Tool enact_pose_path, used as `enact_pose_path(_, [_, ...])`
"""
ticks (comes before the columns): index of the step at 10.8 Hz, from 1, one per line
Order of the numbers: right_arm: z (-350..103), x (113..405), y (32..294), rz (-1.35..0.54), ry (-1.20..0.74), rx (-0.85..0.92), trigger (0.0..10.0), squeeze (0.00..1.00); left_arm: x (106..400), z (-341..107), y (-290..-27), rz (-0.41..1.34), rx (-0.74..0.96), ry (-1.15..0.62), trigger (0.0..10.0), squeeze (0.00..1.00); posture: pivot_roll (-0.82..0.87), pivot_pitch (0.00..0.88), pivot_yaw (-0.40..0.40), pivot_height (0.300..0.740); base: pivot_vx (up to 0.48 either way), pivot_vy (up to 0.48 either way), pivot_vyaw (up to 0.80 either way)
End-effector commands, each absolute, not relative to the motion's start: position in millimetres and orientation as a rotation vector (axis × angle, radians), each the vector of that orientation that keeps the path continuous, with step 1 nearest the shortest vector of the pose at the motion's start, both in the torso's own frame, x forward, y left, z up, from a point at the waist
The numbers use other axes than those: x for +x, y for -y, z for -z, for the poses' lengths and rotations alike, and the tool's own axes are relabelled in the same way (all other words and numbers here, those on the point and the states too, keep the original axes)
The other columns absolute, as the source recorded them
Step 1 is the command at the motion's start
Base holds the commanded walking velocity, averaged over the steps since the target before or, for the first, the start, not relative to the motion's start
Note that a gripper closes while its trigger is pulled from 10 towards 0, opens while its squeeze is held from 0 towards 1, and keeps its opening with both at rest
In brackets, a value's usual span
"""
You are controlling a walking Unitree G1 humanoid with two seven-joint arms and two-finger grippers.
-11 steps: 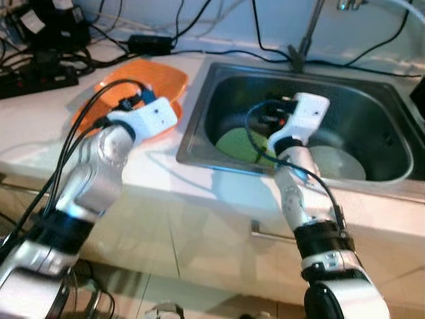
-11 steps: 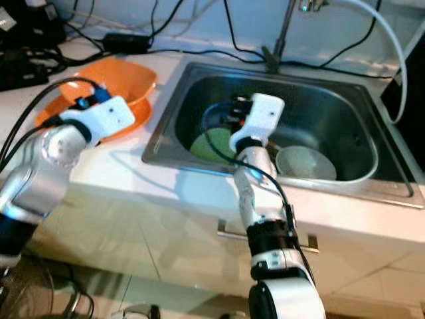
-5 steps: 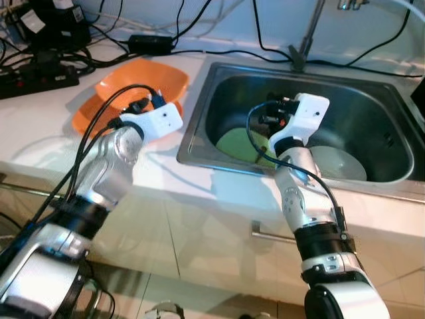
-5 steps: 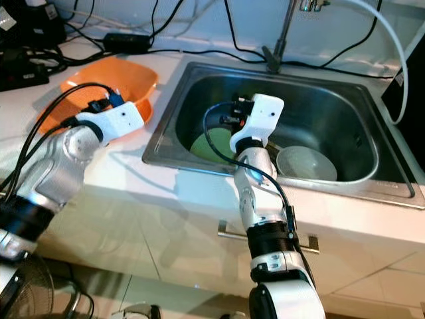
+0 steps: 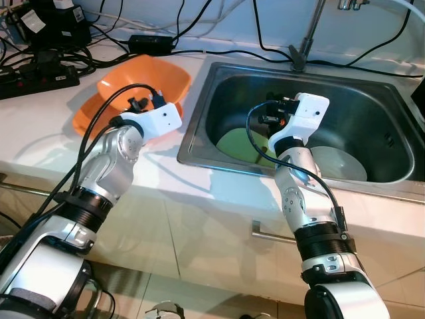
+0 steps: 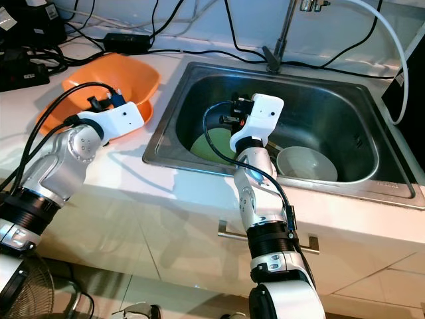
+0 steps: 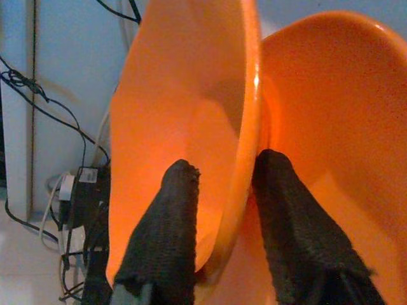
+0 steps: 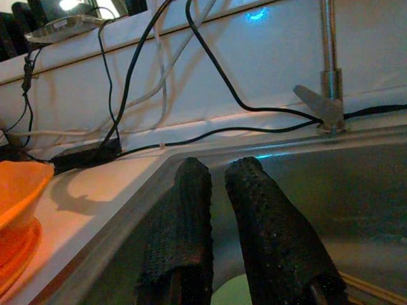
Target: Kitchen organization
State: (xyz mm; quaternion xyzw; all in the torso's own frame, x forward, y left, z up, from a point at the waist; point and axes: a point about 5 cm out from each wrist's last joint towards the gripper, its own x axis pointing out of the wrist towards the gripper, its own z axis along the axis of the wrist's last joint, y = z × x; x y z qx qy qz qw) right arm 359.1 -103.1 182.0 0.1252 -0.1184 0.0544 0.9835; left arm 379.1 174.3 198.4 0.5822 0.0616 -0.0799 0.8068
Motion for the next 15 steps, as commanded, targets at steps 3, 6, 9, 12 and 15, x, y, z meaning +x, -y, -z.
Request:
enact_pose_path(3, [-181.1,359.6,104.4,-0.098,0.228,0.245,10.0,0.0,380.8,-200.9,-173.4,0.169,1.264,-0.122,0.0,0.0,0.07,0.044,-0.012,0.74,0.0,0.0,0.0])
enact_pose_path(6, [-180.7,359.1,103.8,-0.096,0.226,0.248,10.0,0.0,380.4,-201.1,-175.3,0.165,1.269,-0.119,0.0,0.0,0.07,0.06,-0.013,0.74,0.0,0.0,0.0])
enact_pose_path(9, [-186.1,359.4,105.4,-0.09,0.241,0.256,10.0,0.0,380.0,-232.8,-164.3,0.106,1.372,0.088,0.0,0.0,0.07,0.069,-0.011,0.74,0.0,0.0,0.0])
enact_pose_path(12, [-194.9,362.4,109.6,-0.087,0.265,0.278,10.0,0.0,373.3,-255.2,-133.3,0.155,1.366,0.327,2.1,0.0,0.07,0.056,-0.012,0.74,0.0,0.0,0.0])
enact_pose_path(15, [-223.2,366.7,121.2,-0.084,0.322,0.436,10.0,1.0,364.3,-239.1,-101.5,0.302,1.321,0.376,10.0,0.0,0.07,0.032,-0.005,0.74,0.0,0.0,0.0])
